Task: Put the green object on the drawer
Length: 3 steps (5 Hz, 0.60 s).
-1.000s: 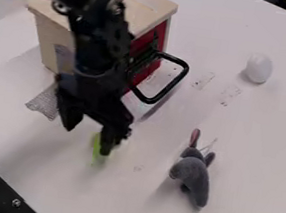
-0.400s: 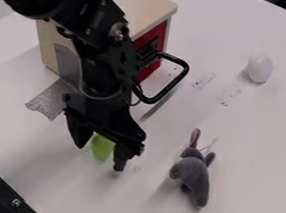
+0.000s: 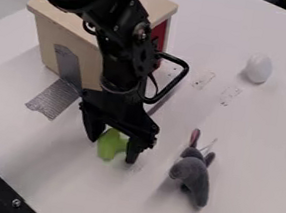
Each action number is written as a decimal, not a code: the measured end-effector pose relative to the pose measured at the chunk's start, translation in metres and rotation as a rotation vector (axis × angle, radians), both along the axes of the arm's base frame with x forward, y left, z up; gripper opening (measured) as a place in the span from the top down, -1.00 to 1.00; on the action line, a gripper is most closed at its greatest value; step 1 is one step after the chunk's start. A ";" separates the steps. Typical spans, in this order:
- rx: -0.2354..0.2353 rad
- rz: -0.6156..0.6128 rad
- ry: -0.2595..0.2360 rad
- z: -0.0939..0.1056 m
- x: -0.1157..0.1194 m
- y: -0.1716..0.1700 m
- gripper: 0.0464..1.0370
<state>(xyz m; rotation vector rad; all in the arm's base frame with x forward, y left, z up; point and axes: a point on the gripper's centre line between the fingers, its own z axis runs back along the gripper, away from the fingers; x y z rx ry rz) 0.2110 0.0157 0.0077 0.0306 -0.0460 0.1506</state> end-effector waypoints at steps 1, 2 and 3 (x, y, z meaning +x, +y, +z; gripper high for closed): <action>-0.010 0.008 0.024 -0.005 -0.001 0.001 -0.82; -0.018 0.014 0.038 -0.008 -0.002 0.000 -0.29; -0.020 -0.001 0.046 -0.005 0.002 -0.005 -0.05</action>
